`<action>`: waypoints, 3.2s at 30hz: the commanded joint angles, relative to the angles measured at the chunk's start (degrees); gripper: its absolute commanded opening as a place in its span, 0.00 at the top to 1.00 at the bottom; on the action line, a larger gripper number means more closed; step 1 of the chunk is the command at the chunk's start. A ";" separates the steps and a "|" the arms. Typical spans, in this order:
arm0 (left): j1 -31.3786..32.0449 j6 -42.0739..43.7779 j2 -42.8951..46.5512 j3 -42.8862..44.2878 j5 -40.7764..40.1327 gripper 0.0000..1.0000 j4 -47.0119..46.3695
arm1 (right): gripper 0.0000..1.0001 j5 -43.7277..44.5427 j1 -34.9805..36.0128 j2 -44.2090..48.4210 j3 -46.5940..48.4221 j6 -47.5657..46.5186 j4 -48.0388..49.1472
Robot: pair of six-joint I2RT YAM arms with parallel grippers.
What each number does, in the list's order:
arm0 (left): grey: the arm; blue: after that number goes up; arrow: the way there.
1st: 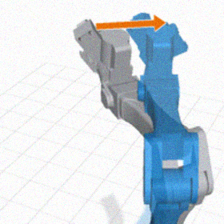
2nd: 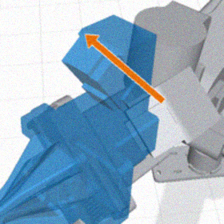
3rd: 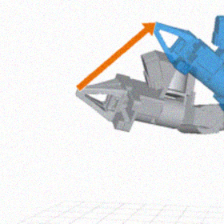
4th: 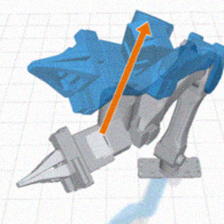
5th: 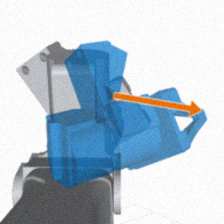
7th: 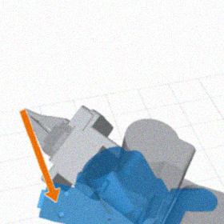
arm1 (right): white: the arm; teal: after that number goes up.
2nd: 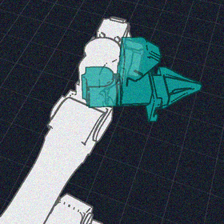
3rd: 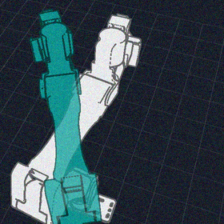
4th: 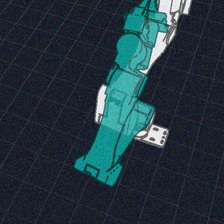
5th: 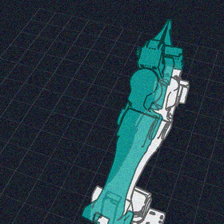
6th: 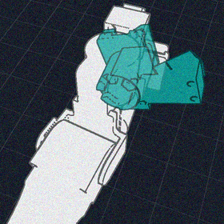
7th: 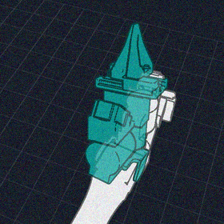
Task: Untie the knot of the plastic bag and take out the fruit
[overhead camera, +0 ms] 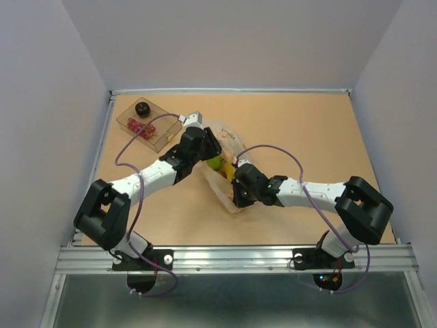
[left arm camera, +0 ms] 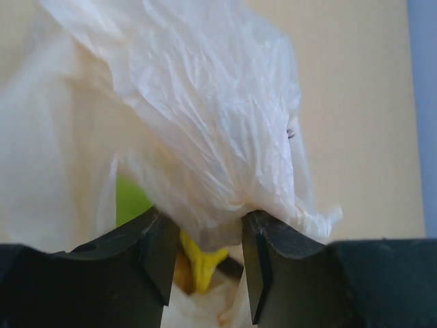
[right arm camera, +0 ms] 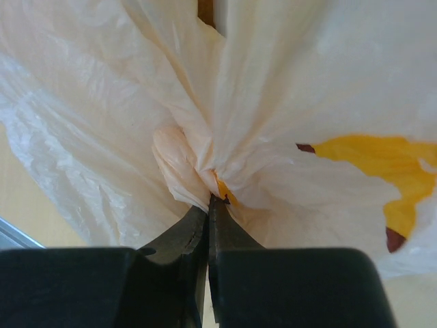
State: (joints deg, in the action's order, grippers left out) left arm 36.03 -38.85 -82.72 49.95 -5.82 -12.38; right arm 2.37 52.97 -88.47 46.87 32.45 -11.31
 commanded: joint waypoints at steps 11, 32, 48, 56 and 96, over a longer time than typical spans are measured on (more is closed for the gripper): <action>-13.00 -4.58 -19.15 27.57 11.95 0.48 -6.25 | 0.92 -2.02 0.99 1.45 -6.88 2.27 3.14; -8.97 12.92 16.09 4.10 7.16 0.16 7.72 | 0.18 13.62 0.91 12.53 17.81 -8.62 -10.40; 1.50 1.51 4.50 -1.00 -12.19 0.23 8.51 | 0.20 22.59 -9.01 -2.67 24.50 -9.86 -9.79; 1.50 -4.56 5.10 -10.04 -16.04 0.85 9.47 | 0.76 23.73 -15.00 -0.66 19.58 -6.35 -8.46; 5.72 18.90 -8.67 11.12 -18.52 0.19 11.59 | 0.11 3.61 -13.24 8.57 5.35 -5.20 -7.06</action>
State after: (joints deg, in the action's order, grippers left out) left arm 41.54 -21.34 -89.06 56.73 -18.06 1.10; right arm 7.16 39.09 -80.47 54.61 26.22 -20.05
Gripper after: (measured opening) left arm 0.754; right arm 0.882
